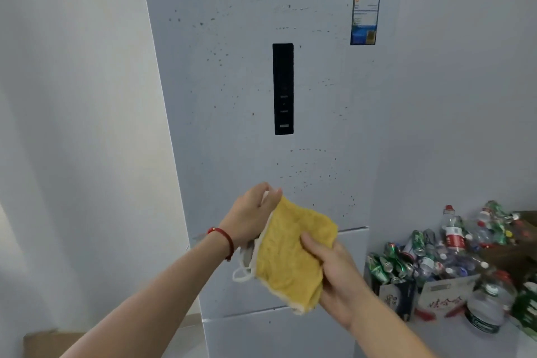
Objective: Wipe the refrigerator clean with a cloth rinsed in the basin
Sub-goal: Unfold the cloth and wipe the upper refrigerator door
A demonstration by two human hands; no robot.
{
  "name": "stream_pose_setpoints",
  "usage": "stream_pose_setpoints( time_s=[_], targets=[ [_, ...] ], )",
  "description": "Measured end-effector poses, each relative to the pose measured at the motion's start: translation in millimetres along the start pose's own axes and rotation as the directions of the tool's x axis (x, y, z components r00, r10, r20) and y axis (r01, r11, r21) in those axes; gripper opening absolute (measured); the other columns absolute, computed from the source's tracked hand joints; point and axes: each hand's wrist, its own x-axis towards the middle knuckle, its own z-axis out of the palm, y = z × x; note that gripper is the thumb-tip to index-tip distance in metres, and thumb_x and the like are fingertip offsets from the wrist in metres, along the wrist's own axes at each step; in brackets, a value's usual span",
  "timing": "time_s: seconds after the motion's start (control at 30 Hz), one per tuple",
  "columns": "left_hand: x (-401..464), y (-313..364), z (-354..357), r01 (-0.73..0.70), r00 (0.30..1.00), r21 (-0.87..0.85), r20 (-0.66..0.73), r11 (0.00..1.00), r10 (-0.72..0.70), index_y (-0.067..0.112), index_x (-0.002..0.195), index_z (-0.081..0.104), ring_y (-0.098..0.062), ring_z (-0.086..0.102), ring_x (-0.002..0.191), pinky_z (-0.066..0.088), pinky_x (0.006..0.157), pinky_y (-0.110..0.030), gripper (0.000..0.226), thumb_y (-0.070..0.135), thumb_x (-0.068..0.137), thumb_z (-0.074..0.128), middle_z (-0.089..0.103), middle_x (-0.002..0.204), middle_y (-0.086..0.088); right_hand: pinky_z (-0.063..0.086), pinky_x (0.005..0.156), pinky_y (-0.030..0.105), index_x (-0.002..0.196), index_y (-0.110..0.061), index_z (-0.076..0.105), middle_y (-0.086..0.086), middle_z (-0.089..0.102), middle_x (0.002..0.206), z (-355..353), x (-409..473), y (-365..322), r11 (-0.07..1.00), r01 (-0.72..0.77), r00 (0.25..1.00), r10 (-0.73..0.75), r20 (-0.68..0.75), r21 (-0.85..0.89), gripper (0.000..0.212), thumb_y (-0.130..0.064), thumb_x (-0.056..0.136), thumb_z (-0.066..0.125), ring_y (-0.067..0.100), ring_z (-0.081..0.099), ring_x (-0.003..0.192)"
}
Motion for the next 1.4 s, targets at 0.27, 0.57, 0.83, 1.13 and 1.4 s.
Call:
stream_pose_setpoints(
  time_s=[0.27,0.57,0.83,1.13,1.4],
  targets=[
    [90,6,-108,-0.102,0.944,-0.081,-0.321,0.991,0.071,0.022,0.102,0.057,-0.02,0.066,0.047,0.054,0.05,-0.03,0.026,0.048,0.097,0.058,0.071,0.081,-0.003,0.062,0.077,0.041,0.129,-0.017,0.067,0.007,0.078,0.117,87,80,-79,0.909,0.398,0.9,-0.413,-0.142,-0.121,0.026,-0.02,0.106,0.055,0.025,0.076,0.104],
    [159,37,-262,-0.44,0.517,0.209,-0.736,0.873,0.436,0.021,0.1,0.062,-0.019,0.061,0.048,0.055,0.067,-0.035,0.013,0.014,0.09,0.059,0.068,0.083,0.007,0.004,0.13,0.046,0.166,-0.027,0.011,0.012,-0.01,0.173,251,223,-149,-0.378,0.428,0.383,-0.747,0.543,-0.821,0.063,-0.05,0.11,0.027,0.026,-0.007,0.16],
    [178,51,-313,-0.335,0.471,0.215,-0.805,0.917,0.361,0.022,0.11,0.06,-0.006,0.06,0.089,0.05,0.086,-0.031,0.02,0.018,0.09,0.06,0.062,0.107,0.008,0.022,0.12,0.064,0.137,-0.006,0.048,0.03,0.038,0.146,275,274,-205,-0.66,0.106,0.067,-0.742,0.668,-0.744,0.054,-0.048,0.103,0.042,0.051,0.032,0.142],
    [190,86,-343,-0.334,0.451,0.007,-0.877,0.943,0.166,0.022,0.115,0.058,-0.003,0.055,0.09,0.04,0.065,-0.023,0.02,0.025,0.1,0.045,0.058,0.105,0.013,0.004,0.127,0.058,0.166,-0.018,0.016,0.014,0.009,0.173,395,291,-211,-0.855,0.11,0.047,-0.504,0.862,-0.506,0.073,-0.056,0.105,0.022,0.037,0.004,0.16],
    [216,88,-309,-0.339,0.343,0.307,-0.84,0.889,0.421,0.025,0.128,0.053,-0.02,0.046,0.118,0.041,0.103,-0.039,0.045,0.033,0.087,0.037,0.05,0.128,0.007,0.009,0.127,0.055,0.166,-0.028,0.018,0.008,0.015,0.173,300,287,-298,-0.829,0.076,0.046,-0.552,0.832,-0.554,0.078,-0.065,0.097,0.02,0.032,0.012,0.159]
  ],
)
